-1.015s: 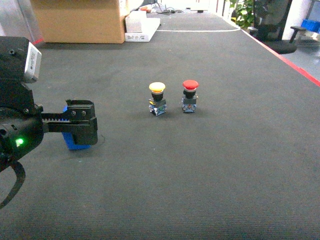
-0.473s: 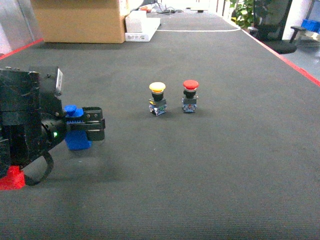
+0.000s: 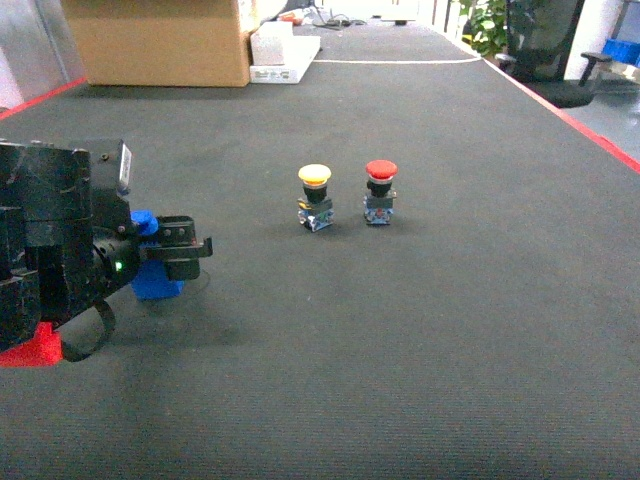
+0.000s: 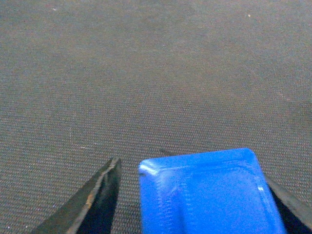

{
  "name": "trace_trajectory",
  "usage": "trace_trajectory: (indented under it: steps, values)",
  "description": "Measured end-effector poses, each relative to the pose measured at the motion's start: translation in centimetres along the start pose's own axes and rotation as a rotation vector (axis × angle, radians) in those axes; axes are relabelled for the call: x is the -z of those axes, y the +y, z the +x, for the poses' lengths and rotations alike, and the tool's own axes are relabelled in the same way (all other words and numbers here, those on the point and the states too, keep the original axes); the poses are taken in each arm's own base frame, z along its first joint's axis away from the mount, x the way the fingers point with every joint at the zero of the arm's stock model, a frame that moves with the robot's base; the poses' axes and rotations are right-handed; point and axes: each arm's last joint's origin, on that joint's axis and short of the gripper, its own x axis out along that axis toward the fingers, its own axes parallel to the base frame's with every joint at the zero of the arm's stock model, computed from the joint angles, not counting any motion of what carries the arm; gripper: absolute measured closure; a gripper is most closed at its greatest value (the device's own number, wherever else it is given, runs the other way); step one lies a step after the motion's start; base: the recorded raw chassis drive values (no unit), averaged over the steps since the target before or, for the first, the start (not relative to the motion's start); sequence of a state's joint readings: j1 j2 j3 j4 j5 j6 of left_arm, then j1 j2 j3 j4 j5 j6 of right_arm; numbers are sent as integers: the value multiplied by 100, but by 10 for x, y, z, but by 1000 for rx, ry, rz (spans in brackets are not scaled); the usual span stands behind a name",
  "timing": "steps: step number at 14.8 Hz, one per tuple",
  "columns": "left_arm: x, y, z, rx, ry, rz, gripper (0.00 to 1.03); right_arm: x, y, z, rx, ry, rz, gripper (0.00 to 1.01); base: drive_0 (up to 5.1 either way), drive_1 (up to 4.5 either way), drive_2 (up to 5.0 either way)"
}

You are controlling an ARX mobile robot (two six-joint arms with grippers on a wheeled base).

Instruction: Pick blue part to blue bin on bottom shelf

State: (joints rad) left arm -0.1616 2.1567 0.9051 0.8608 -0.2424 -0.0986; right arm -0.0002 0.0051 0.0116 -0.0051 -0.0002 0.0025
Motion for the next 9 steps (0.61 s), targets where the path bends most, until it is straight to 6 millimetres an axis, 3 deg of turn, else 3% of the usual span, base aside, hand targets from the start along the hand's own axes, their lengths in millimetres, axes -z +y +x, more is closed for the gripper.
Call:
trace_trajectory:
  steps: [1, 2, 6, 8, 9]
  values:
    - [0, 2, 1, -1, -1, -3, 48, 0, 0, 0, 0, 0, 0, 3, 0, 0, 0]
    - [0, 3, 1, 1, -1, -5, 56, 0, 0, 0, 0, 0, 0, 3, 0, 0, 0]
    - [0, 3, -14, 19, -1, -4, 57, 0, 0, 0, 0, 0, 0, 3, 0, 0, 0]
    - [-5, 4, -41, 38, -3, -26, 58, 0, 0, 0, 0, 0, 0, 3, 0, 0, 0]
    - [-14, 6, -79, 40, -8, -54, 58, 0, 0, 0, 0, 0, 0, 3, 0, 0, 0]
